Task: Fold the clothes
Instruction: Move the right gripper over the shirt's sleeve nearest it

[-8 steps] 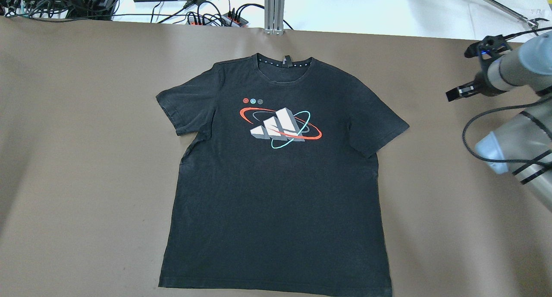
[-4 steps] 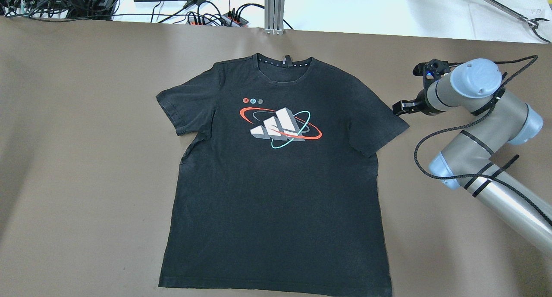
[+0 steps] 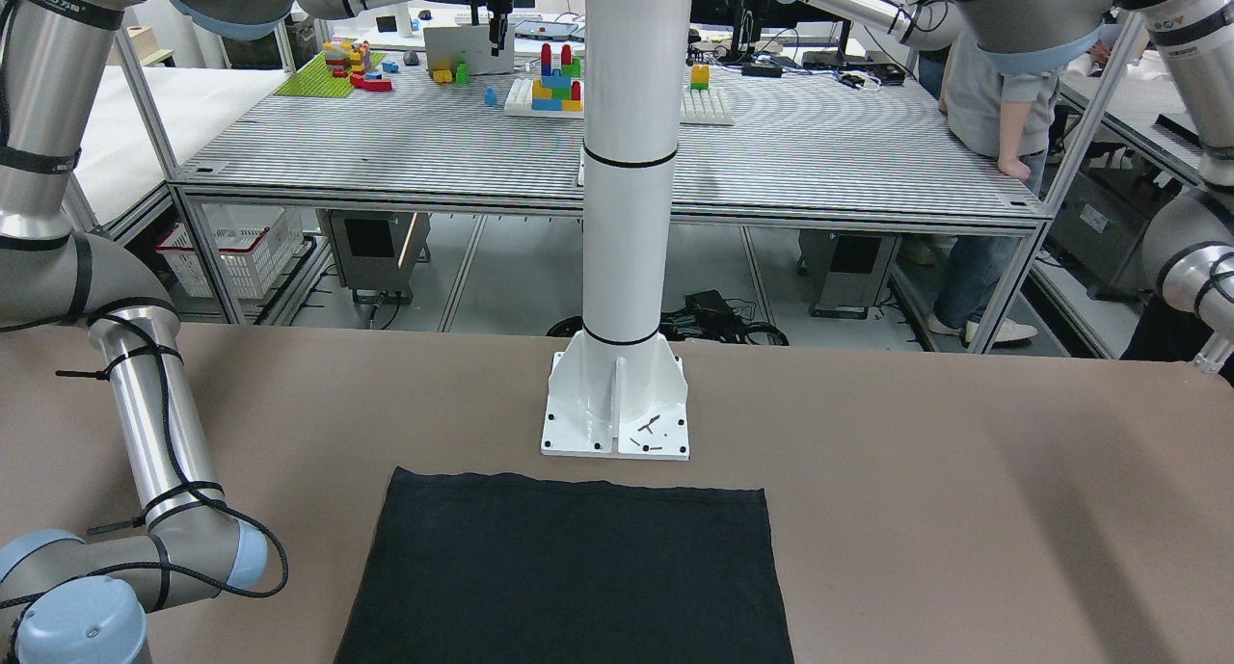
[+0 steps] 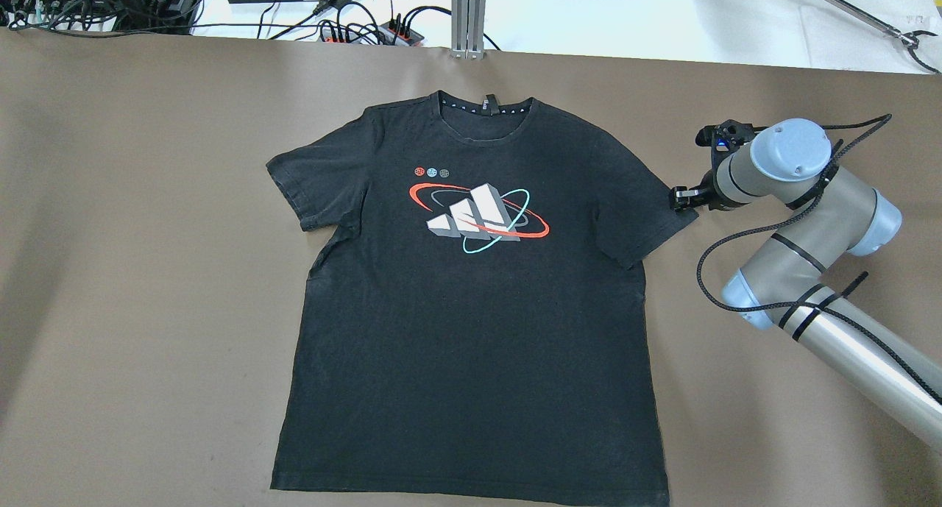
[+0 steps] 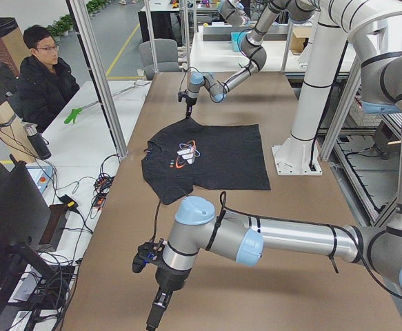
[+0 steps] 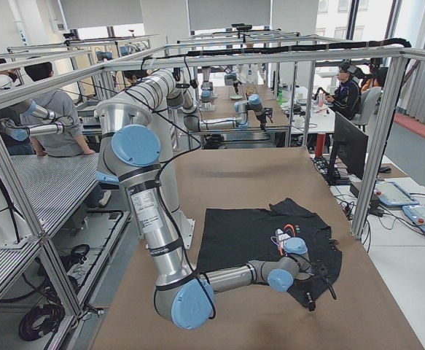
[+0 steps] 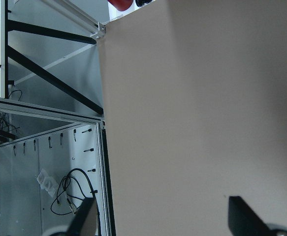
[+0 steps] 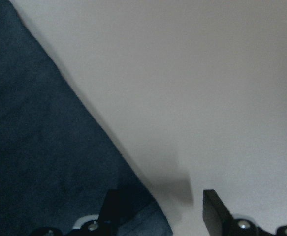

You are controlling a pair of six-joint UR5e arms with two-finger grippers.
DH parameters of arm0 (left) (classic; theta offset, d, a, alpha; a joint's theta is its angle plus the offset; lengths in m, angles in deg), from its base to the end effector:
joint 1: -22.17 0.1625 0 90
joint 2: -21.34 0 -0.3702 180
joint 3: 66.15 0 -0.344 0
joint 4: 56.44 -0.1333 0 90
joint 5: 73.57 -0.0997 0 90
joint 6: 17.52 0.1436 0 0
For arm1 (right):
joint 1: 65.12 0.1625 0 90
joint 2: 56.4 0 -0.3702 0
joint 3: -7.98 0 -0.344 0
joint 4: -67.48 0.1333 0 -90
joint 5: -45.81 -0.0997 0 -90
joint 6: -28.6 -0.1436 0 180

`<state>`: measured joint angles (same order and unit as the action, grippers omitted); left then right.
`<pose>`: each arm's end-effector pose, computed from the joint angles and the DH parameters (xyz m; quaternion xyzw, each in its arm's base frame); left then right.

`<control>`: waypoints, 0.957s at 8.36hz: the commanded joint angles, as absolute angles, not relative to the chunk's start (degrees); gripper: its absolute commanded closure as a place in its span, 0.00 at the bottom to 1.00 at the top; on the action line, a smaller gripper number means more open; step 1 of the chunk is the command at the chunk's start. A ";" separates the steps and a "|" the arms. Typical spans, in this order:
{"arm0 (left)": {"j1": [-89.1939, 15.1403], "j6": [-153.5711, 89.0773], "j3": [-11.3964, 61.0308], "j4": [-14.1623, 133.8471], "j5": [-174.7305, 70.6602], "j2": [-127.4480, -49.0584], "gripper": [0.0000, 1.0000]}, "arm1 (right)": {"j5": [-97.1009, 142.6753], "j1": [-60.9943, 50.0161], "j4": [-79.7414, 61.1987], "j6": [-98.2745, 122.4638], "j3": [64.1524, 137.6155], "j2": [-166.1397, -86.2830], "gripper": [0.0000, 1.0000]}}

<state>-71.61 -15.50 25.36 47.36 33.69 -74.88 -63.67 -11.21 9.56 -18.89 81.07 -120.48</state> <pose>-0.1250 -0.5169 0.5752 0.1919 0.1379 0.0131 0.9716 -0.3231 -0.5883 0.4781 0.1523 -0.3486 0.0326 0.9242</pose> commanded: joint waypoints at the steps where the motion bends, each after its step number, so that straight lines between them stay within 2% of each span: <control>1: -71.61 -15.58 25.52 47.36 33.83 -74.90 0.06 | -63.88 -11.24 9.64 -18.25 81.19 -120.83 0.94; 2: -71.52 -15.67 25.43 47.27 34.27 -74.90 0.06 | -64.05 -11.24 9.47 -18.42 81.62 -120.48 1.00; 4: -71.44 -15.58 25.52 47.27 34.62 -74.90 0.06 | -64.75 -11.24 8.60 -18.60 83.29 -118.73 1.00; 8: -71.17 -16.89 25.43 47.27 35.24 -74.90 0.06 | -64.76 -14.04 -0.36 -23.23 82.69 -106.53 1.00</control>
